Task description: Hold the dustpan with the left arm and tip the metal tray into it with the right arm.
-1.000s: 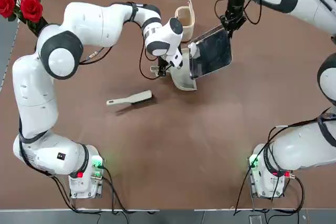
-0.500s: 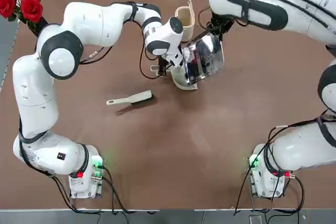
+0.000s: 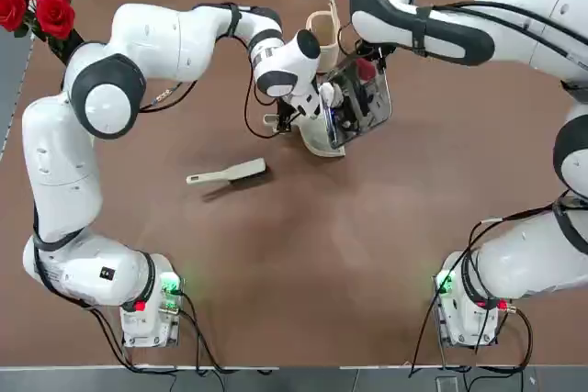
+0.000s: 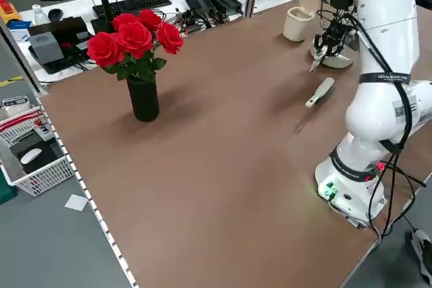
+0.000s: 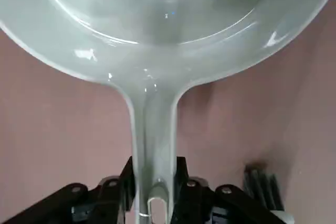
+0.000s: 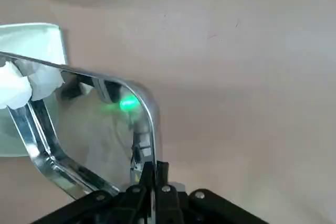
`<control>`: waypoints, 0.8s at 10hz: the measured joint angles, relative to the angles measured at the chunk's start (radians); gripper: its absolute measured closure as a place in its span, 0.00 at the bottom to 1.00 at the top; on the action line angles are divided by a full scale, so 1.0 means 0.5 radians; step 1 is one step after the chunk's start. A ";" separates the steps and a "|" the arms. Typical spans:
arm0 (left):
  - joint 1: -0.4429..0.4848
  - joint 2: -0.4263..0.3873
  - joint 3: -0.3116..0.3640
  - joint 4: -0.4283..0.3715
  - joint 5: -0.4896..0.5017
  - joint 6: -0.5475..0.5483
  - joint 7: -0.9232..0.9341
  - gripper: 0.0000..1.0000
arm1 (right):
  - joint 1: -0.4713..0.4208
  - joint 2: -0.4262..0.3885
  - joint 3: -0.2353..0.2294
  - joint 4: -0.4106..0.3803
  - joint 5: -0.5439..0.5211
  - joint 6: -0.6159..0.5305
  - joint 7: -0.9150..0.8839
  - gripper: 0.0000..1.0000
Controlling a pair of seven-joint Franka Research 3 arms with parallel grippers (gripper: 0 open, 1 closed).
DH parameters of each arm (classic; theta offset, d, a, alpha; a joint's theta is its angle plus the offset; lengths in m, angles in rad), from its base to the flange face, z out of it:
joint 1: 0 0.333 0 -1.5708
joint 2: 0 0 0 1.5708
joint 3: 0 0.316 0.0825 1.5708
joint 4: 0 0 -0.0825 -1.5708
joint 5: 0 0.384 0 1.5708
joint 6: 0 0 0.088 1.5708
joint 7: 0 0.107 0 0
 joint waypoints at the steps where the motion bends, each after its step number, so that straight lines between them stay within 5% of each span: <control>1: 0.000 0.000 0.000 0.000 0.000 0.000 0.000 0.67 | 0.000 0.055 -0.002 0.066 -0.012 -0.013 0.015 0.96; 8: 0.003 0.000 0.002 0.003 0.000 -0.002 -0.001 0.67 | 0.056 0.230 0.078 0.287 -0.289 -0.155 0.333 0.96</control>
